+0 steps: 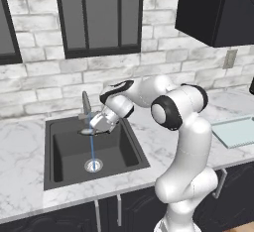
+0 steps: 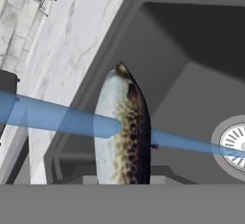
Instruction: Take the fish out of the fridge, briefly rinse it in the sink, and place it on the tray next to the sink.
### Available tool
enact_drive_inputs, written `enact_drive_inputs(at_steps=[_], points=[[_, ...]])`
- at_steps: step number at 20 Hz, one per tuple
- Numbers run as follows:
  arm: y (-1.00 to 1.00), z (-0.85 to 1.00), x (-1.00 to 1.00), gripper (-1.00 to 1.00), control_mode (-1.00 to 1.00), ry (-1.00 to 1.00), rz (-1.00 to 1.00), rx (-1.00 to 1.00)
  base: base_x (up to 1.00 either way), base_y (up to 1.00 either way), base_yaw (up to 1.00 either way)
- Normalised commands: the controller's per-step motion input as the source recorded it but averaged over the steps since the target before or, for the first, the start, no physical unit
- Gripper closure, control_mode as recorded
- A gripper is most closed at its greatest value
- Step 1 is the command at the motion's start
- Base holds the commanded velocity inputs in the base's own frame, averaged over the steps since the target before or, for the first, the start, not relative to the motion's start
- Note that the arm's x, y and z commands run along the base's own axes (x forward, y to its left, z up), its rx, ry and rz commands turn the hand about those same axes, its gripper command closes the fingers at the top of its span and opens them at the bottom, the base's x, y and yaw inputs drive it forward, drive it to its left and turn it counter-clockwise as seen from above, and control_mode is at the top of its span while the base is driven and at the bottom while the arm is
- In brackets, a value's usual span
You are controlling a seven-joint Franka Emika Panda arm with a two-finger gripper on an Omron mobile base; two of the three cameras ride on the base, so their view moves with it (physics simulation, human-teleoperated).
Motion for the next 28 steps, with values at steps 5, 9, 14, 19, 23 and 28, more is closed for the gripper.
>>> enact_drive_inputs(at_steps=[5, 9, 14, 19, 23, 28], points=[[-0.29, 0.12, -0.51, 1.0, -1.0, -0.07, -0.08, -0.1, 0.0, 0.0, 0.0], [-0.58, 0.48, -0.94, 1.0, -1.0, -0.15, -0.13, -0.37, 0.0, 0.0, 0.0], [-0.67, 0.71, -0.79, 1.0, -1.0, -0.02, -0.15, -0.4, 0.0, 0.0, 0.0], [-0.74, 0.92, -0.73, 1.0, -1.0, 0.0, -0.14, -0.42, 0.0, 0.0, 0.0], [-0.95, 0.57, -0.49, 1.0, -1.0, 0.0, -0.2, -0.3, 0.0, 0.0, 0.0], [-1.0, 0.12, -0.43, 1.0, -1.0, -0.02, -0.2, -0.29, 0.0, 0.0, 0.0]])
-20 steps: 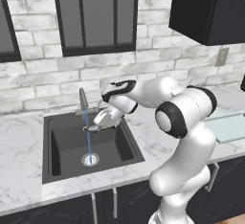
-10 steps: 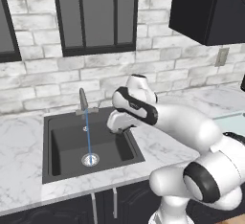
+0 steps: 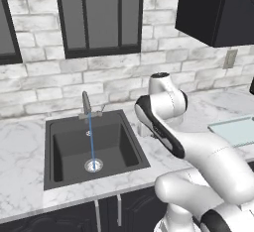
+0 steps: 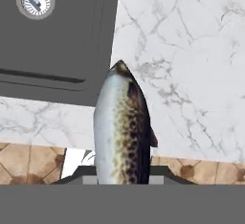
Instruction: Take the fish out of the fridge, briefly rinse it in the sink, and place it on the tray next to the sink.
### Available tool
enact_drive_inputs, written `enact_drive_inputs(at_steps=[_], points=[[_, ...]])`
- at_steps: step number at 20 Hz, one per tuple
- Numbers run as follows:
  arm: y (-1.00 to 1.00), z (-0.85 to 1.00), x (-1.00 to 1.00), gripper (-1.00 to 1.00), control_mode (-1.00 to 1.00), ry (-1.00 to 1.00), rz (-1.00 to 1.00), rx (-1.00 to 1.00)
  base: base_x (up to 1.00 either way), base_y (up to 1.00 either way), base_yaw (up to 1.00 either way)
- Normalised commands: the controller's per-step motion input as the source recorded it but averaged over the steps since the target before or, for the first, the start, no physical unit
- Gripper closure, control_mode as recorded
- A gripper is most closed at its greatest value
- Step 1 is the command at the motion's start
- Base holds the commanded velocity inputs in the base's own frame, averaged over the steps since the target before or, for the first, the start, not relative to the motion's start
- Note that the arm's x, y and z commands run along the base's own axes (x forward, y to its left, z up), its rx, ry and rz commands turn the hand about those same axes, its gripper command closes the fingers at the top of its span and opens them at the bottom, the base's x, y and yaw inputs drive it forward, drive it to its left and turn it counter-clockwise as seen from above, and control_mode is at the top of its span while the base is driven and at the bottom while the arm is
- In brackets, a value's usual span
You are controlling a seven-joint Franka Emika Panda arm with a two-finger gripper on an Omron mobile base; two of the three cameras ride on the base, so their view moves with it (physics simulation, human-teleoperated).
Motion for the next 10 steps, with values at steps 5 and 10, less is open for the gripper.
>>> enact_drive_inputs(at_steps=[5, 10], points=[[-1.0, 0.02, -0.64, 1.0, -1.0, -0.12, -0.15, -0.4, 0.0, 0.0, 0.0], [-1.0, 0.16, -0.41, 1.0, -1.0, -0.2, -0.11, -0.4, 0.0, 0.0, 0.0]])
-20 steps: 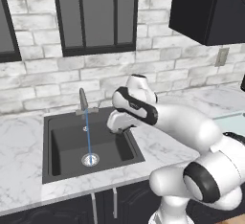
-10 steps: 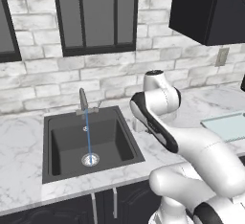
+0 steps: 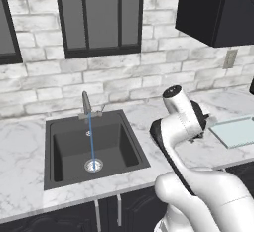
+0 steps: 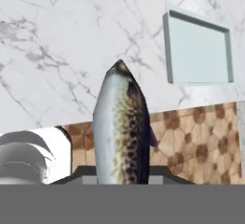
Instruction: Take the fish out of the fridge, briefly rinse it in the sink, and place it on the tray next to the sink.
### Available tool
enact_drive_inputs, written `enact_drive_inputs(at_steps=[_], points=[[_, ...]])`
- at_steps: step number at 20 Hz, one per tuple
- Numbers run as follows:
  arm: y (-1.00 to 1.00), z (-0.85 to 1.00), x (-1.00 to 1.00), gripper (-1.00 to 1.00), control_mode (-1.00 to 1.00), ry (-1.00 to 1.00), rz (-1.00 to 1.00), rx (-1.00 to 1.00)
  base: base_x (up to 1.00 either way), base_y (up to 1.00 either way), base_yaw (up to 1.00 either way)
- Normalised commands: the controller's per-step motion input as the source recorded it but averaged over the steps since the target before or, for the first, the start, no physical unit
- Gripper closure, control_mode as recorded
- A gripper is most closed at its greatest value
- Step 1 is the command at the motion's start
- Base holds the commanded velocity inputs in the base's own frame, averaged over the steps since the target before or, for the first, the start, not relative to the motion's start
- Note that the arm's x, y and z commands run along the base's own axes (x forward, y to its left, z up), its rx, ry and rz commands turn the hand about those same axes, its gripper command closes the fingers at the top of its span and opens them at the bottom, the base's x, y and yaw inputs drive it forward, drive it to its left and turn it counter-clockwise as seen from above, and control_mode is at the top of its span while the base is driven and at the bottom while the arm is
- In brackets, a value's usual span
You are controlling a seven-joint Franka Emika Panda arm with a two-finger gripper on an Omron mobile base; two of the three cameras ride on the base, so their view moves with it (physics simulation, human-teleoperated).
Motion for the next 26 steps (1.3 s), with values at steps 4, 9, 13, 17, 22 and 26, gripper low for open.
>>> enact_drive_inputs(at_steps=[4, 9, 13, 17, 22, 26], points=[[-1.0, 0.14, 0.05, 1.0, -1.0, -0.23, -0.02, -0.22, 0.0, 0.0, 0.0], [-1.0, 0.0, 0.45, 1.0, -1.0, -0.16, 0.02, 0.01, 0.0, 0.0, 0.0], [-1.0, 0.0, 0.72, 1.0, -1.0, 0.0, 0.07, 0.14, 0.0, 0.0, 0.0], [-1.0, 0.0, 0.87, 1.0, -1.0, 0.03, 0.02, 0.23, 0.0, 0.0, 0.0], [-1.0, 0.12, 1.0, 1.0, -1.0, 0.28, -0.03, 0.29, 0.0, 0.0, 0.0], [-0.97, 0.16, 1.0, 1.0, -1.0, 0.44, -0.11, 0.27, 0.0, 0.0, 0.0]])
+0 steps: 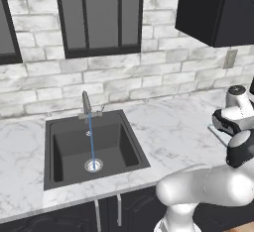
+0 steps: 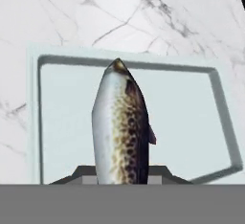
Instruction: Take the fish out of the fridge, briefly rinse it in the sink, and place it on the tray next to the sink.
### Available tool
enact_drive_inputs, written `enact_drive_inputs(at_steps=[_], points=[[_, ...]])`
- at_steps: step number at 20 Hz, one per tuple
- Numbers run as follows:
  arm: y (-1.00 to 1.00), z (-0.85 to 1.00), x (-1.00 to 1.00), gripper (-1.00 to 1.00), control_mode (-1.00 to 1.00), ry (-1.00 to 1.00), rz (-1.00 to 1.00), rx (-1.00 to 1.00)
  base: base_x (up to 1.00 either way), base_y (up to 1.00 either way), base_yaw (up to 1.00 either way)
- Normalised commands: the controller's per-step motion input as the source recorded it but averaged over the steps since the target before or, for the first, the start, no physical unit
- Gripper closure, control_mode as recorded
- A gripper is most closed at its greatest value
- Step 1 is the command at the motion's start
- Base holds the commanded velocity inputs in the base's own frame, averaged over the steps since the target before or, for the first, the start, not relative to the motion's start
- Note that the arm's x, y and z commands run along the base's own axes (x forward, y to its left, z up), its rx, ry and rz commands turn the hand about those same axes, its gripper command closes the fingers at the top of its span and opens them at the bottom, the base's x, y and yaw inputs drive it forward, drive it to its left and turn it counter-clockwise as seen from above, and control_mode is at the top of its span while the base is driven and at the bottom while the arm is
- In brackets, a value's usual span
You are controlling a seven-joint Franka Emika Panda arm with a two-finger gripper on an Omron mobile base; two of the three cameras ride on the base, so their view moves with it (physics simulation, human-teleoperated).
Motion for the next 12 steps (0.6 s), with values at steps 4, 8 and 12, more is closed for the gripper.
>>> enact_drive_inputs(at_steps=[4, 8, 12], points=[[-0.46, 0.08, 0.67, 1.0, -1.0, 0.36, -0.08, 0.16, 0.0, 0.0, 0.0], [-0.24, -0.51, 0.0, 1.0, -1.0, 0.02, 0.0, 0.0, 0.0, 0.0, 0.0], [-0.54, -1.0, -0.01, 1.0, -1.0, 0.04, 0.0, 0.0, 0.0, 0.0, 0.0]])
